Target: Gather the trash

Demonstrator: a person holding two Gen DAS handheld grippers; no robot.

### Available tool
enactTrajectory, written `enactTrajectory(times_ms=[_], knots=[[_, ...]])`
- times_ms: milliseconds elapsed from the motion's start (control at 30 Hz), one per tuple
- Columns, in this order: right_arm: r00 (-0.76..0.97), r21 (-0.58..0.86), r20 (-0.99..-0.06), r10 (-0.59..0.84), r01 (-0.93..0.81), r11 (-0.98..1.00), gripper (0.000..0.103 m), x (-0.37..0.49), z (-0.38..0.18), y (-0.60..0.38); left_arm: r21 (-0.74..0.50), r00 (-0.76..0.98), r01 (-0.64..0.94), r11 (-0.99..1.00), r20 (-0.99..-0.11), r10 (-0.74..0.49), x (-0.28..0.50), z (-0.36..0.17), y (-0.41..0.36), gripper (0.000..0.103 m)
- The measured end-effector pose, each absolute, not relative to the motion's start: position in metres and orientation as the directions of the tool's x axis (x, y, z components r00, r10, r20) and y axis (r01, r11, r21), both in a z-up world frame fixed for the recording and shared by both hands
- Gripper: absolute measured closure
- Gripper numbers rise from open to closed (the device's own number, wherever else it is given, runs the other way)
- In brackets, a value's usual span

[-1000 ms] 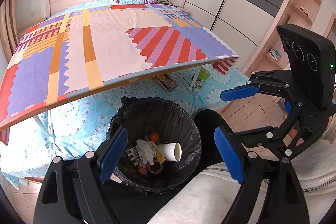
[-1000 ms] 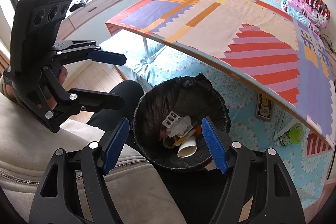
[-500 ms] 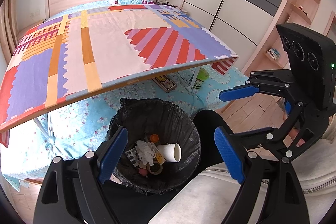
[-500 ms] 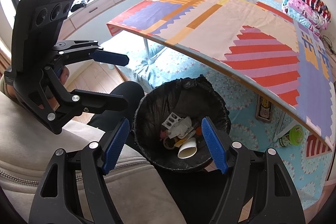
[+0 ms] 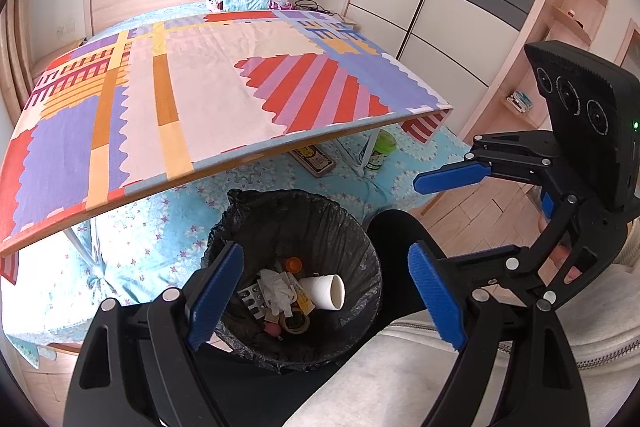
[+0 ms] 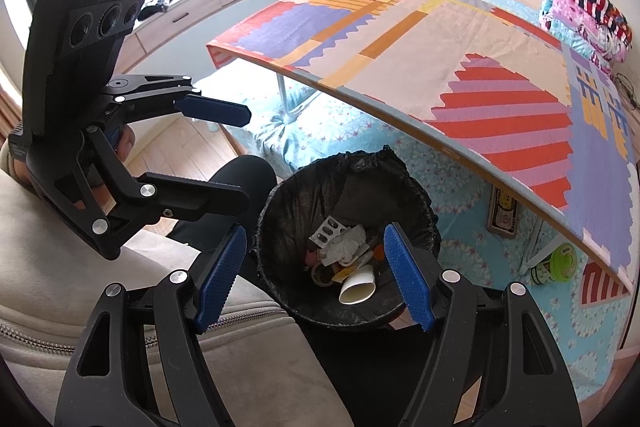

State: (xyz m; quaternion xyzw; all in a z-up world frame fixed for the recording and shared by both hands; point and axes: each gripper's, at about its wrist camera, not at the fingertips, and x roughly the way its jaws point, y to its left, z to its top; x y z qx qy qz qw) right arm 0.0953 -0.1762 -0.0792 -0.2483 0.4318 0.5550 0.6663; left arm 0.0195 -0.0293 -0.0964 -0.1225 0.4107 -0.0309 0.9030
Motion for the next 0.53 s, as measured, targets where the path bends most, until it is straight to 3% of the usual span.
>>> enactTrajectory(times_ms=[533], knots=[[0.018,0.146,-0.850,0.526,-0.953,0.267,0.032,0.0963,-0.0787,-0.1787,-0.242,0.658,-0.054,0.969,-0.738,-0.148,0.0199,-0.0981,-0.0291,0.022]])
